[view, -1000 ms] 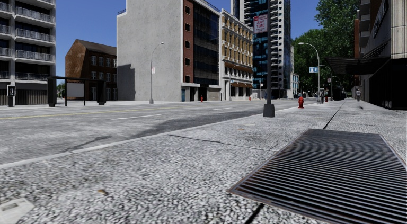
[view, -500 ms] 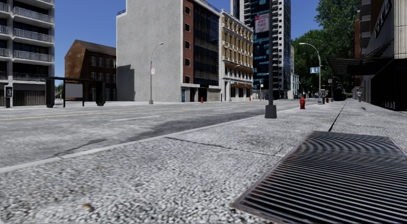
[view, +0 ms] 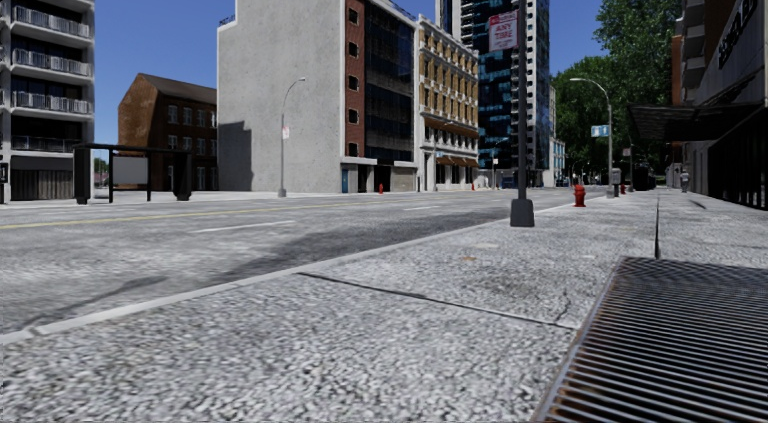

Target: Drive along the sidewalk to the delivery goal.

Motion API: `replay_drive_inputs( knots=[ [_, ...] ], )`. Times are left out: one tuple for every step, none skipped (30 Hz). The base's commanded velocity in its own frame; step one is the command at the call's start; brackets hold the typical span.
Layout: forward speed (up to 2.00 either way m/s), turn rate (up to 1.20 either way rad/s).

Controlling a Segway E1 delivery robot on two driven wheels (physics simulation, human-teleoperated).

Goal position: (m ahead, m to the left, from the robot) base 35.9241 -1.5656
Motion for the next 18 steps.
replay_drive_inputs(
  knots=[
    [1.36, -0.19],
    [1.36, -0.24],
    [1.36, -0.25],
    [1.36, -0.26],
    [1.36, -0.26],
    [1.36, -0.26],
    [1.36, -0.26],
    [1.39, -0.26],
    [1.46, -0.26],
    [1.50, -0.26],
    [1.50, -0.26],
    [1.51, -0.26],
    [1.52, -0.26],
    [1.53, -0.26],
    [1.55, -0.26],
    [1.59, -0.26],
    [1.59, -0.26],
    [1.61, -0.26]
  ],
)
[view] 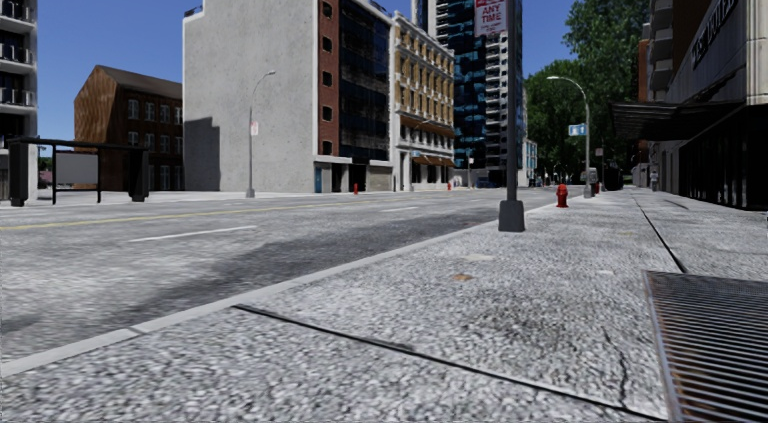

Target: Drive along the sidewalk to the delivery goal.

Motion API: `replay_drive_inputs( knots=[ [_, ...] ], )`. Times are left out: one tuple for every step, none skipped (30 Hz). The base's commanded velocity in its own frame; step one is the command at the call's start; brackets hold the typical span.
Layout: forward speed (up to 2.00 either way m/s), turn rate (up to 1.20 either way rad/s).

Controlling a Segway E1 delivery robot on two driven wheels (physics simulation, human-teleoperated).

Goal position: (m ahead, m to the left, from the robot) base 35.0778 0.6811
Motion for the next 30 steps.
replay_drive_inputs(
  knots=[
    [1.62, -0.26],
    [1.63, -0.38],
    [1.63, -0.38],
    [1.63, -0.48],
    [1.63, -0.51],
    [1.63, -0.52],
    [1.63, -0.52],
    [1.63, -0.52],
    [1.64, -0.52],
    [1.69, -0.52],
    [1.74, -0.52],
    [1.76, -0.52],
    [1.76, -0.52],
    [1.76, -0.52],
    [1.77, -0.58],
    [1.77, -0.69],
    [1.77, -0.78],
    [1.77, -0.78],
    [1.69, -0.83],
    [1.65, -0.90],
    [1.60, -0.95],
    [1.54, -0.97],
    [1.44, -0.98],
    [1.44, -0.98],
    [1.40, -0.98],
    [1.39, -0.98],
    [1.39, -0.98],
    [1.39, -0.98],
    [1.39, -0.98],
    [1.39, -1.00]
  ],
)
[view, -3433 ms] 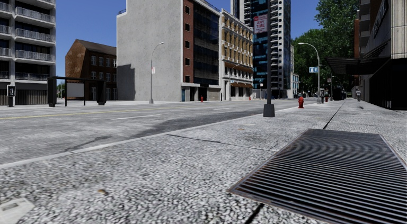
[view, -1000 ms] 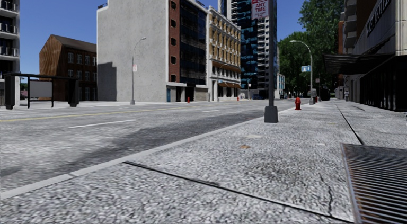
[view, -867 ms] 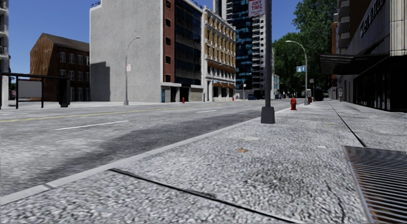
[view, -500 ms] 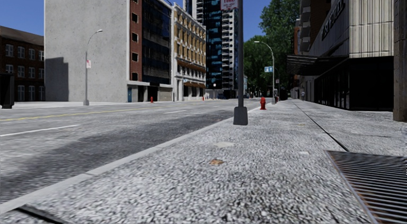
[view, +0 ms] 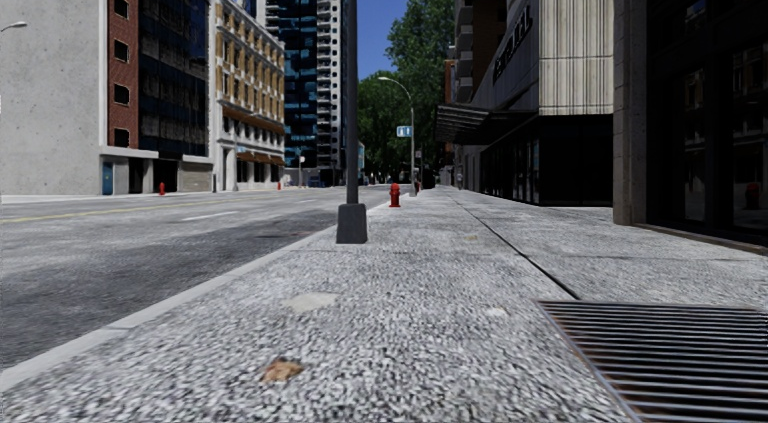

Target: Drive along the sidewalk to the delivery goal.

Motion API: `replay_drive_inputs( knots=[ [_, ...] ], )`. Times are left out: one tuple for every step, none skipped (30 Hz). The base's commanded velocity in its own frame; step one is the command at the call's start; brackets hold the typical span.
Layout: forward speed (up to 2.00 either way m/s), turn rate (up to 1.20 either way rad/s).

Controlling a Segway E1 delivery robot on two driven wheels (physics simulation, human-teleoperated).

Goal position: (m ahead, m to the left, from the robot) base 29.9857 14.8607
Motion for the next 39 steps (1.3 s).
replay_drive_inputs(
  knots=[
    [1.39, -1.09],
    [1.39, -1.14],
    [1.39, -1.17],
    [1.39, -1.17],
    [1.39, -1.18],
    [1.40, -1.20],
    [1.40, -1.20],
    [1.41, -1.20],
    [1.41, -1.20],
    [1.44, -1.20],
    [1.51, -1.20],
    [1.54, -1.20],
    [1.55, -1.20],
    [1.55, -1.20],
    [1.57, -1.20],
    [1.59, -1.20],
    [1.61, -1.20],
    [1.61, -1.20],
    [1.61, -1.20],
    [1.61, -1.20],
    [1.61, -1.20],
    [1.62, -1.20],
    [1.62, -1.20],
    [1.62, -1.20],
    [1.62, -1.20],
    [1.63, -1.20],
    [1.63, -1.20],
    [1.63, -1.20],
    [1.63, -1.20],
    [1.63, -1.20],
    [1.63, -1.20],
    [1.63, -1.20],
    [1.63, -1.20],
    [1.63, -1.20],
    [1.63, -1.20],
    [1.63, -1.20],
    [1.63, -1.20],
    [1.63, -1.20],
    [1.63, -1.20]
  ],
)
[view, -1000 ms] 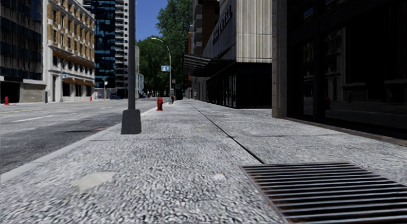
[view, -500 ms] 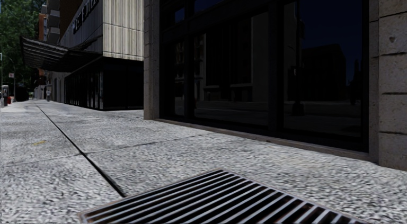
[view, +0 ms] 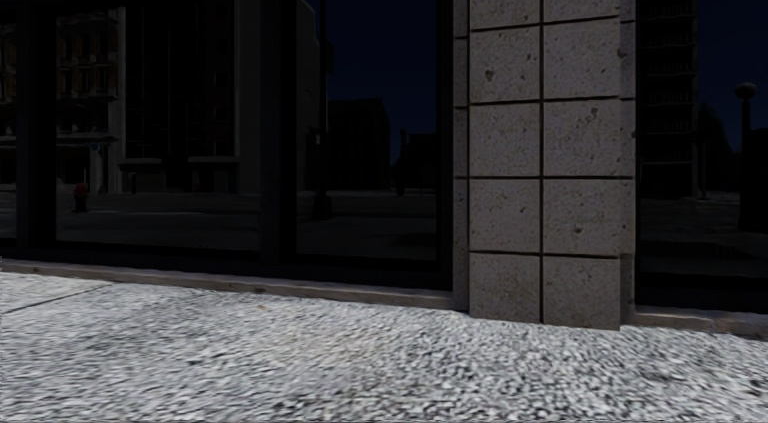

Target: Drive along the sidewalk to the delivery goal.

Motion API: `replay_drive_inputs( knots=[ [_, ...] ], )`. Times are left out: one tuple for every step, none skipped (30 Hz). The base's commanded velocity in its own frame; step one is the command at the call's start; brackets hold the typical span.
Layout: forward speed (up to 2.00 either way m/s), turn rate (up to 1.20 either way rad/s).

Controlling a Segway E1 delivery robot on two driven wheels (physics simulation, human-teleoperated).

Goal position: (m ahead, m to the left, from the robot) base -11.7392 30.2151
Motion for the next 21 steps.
replay_drive_inputs(
  knots=[
    [1.63, -1.20],
    [1.63, -1.20],
    [1.63, -1.20],
    [1.63, -1.20],
    [1.63, -1.20],
    [1.63, -1.20],
    [1.63, -1.20],
    [1.63, -1.20],
    [1.67, -1.20],
    [1.74, -1.20],
    [1.74, -1.20],
    [1.77, -1.20],
    [1.77, -1.20],
    [1.77, -1.20],
    [1.77, -1.20],
    [1.78, -1.20],
    [1.78, -1.20],
    [1.79, -1.20],
    [1.80, -1.20],
    [1.82, -1.20],
    [1.84, -1.20]
  ],
)
